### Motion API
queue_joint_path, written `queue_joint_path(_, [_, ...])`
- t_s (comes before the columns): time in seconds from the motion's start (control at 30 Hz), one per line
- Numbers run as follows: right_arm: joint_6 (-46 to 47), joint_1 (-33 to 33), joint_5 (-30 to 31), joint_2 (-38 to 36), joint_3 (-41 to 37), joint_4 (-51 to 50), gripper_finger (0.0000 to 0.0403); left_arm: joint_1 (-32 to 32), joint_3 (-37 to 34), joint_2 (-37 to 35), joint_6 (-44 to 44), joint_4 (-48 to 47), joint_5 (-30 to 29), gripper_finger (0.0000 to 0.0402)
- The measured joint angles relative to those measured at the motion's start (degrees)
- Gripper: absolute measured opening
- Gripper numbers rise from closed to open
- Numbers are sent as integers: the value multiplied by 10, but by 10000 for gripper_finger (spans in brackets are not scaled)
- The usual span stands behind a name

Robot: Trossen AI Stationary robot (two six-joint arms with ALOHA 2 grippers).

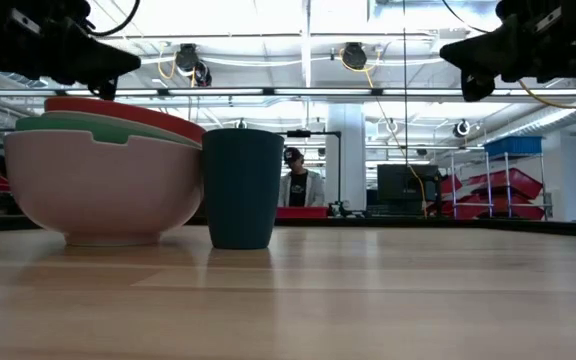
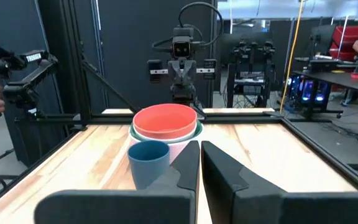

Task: Nest bowls inside each other
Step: Return to Home Position

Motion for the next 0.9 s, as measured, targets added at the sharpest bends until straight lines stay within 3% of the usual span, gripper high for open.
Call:
queue_joint_path(0.53, [10,33,-13,5,0,-27,0,0,-2,-83,13,-93,2,0])
queue_joint_path(0.9, [27,37,-13,5,0,-28,0,0,-76,-161,-27,-37,-1,0])
